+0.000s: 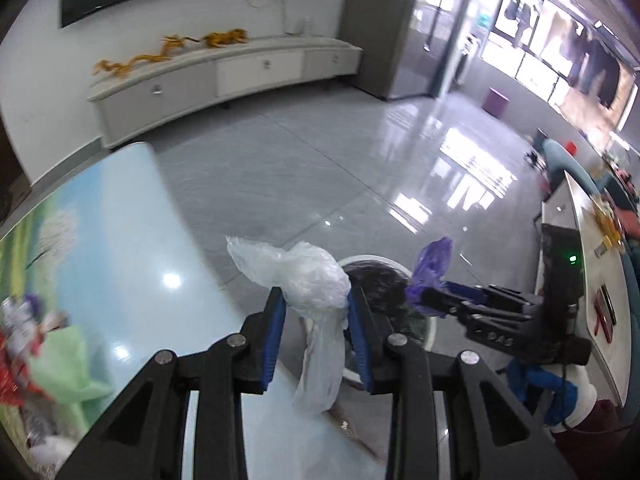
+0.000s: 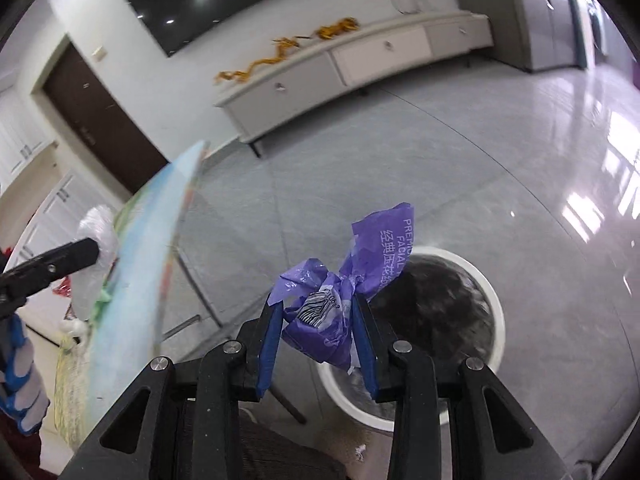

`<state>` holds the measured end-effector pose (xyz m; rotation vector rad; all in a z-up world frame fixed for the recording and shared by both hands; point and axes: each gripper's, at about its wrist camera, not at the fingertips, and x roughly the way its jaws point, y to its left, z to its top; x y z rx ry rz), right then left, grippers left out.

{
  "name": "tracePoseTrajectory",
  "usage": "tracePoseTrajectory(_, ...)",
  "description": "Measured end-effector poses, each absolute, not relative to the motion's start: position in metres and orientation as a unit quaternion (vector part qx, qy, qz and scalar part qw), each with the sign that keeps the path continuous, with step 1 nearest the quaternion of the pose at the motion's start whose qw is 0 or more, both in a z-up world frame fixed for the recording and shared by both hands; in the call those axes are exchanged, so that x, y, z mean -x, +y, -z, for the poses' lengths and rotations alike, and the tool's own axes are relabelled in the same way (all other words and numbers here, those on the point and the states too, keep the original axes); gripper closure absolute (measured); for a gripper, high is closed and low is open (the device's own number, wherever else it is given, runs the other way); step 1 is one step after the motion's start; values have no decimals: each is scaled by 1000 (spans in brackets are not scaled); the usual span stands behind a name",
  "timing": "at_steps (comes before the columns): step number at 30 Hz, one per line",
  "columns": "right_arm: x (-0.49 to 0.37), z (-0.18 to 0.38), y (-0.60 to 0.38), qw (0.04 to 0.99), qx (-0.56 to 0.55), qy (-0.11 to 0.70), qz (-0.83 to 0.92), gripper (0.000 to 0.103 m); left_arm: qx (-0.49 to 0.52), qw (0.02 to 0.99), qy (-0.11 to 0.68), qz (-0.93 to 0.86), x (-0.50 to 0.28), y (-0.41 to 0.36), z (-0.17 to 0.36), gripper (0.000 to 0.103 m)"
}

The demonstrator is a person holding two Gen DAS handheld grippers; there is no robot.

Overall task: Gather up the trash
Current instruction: 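Carry both bags over the white bin and open both grippers to drop them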

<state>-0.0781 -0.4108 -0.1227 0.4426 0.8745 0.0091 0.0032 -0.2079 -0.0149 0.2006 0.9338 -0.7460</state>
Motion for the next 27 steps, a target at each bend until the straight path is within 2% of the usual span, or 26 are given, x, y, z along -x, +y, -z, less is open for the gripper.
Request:
tracePoseTrajectory(6, 77, 156, -446, 864, -242, 440, 32, 61, -94, 780, 475, 397, -8, -274, 43, 69)
tracePoseTrajectory(9, 77, 166, -460, 858, -251, 445, 51, 50, -74, 760, 496, 413, -14, -293, 54, 59)
tracePoseTrajectory(11, 83, 168, -465, 855, -256, 447, 62, 48, -66, 754, 503, 418, -19, -300, 57, 50)
tracePoseTrajectory(13, 88, 166, -465, 853, -259, 447, 67, 46, -64, 750, 507, 420, -23, -305, 57, 47)
tracePoseTrajectory(23, 96, 140, -471, 862, -267, 420, 93, 46, -58, 774, 491, 395, -28, -267, 46, 47)
tracePoseTrajectory(27, 101, 115, -463, 876, -255, 398, 100, 45, -37, 804, 462, 373, -23, -236, 31, 47)
